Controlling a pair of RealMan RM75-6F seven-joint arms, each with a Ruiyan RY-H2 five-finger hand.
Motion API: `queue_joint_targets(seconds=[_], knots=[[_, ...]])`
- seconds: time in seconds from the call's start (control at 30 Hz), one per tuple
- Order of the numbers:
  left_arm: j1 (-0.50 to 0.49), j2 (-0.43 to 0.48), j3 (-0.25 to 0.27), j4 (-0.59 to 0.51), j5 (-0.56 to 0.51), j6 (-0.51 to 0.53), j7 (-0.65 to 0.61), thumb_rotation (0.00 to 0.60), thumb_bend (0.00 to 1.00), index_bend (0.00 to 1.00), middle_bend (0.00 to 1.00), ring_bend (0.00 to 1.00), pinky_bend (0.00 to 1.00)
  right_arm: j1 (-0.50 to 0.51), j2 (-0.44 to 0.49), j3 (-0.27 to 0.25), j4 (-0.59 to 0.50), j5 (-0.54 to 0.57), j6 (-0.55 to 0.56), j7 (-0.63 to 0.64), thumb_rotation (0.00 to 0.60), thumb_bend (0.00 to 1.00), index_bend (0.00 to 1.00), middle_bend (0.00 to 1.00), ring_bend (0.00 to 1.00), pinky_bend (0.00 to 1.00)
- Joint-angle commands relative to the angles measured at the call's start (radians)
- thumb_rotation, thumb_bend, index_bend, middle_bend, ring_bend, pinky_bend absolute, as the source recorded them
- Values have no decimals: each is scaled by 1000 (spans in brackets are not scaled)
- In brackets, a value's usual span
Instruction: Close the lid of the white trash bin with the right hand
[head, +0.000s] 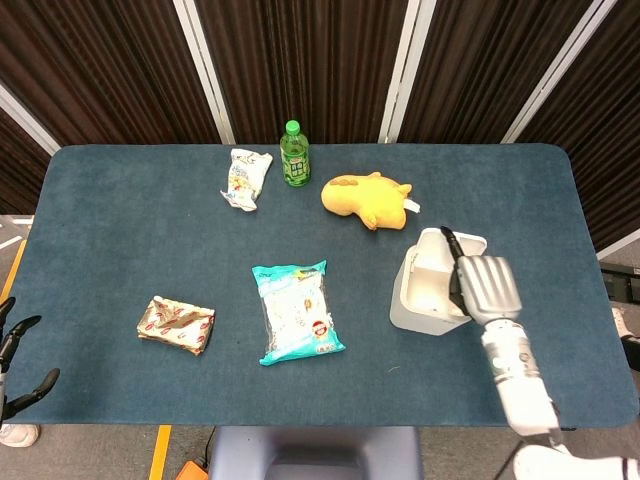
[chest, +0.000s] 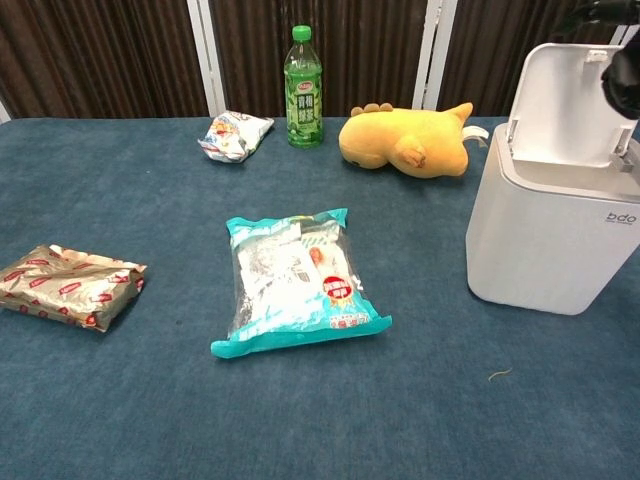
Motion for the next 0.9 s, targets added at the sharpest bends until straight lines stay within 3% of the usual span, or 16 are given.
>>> queue_joint_targets(seconds=[0.03, 0.33, 0.9], knots=[[1, 1, 0, -1, 2, 3, -1, 600, 222, 197, 0, 6, 266, 46, -43, 20, 16, 55, 35, -45, 600, 922, 0, 817, 695, 686], [0, 0, -1, 0, 6, 3, 0, 600, 221, 195, 0, 6, 266, 91, -69, 26, 26, 117, 96, -74, 600, 922, 0, 817, 695, 686], [-1, -2, -3, 0, 5, 4, 1, 600, 221, 193, 0, 5, 266, 138, -75, 8, 75, 206, 104, -76, 600, 922, 22, 817, 695, 686]])
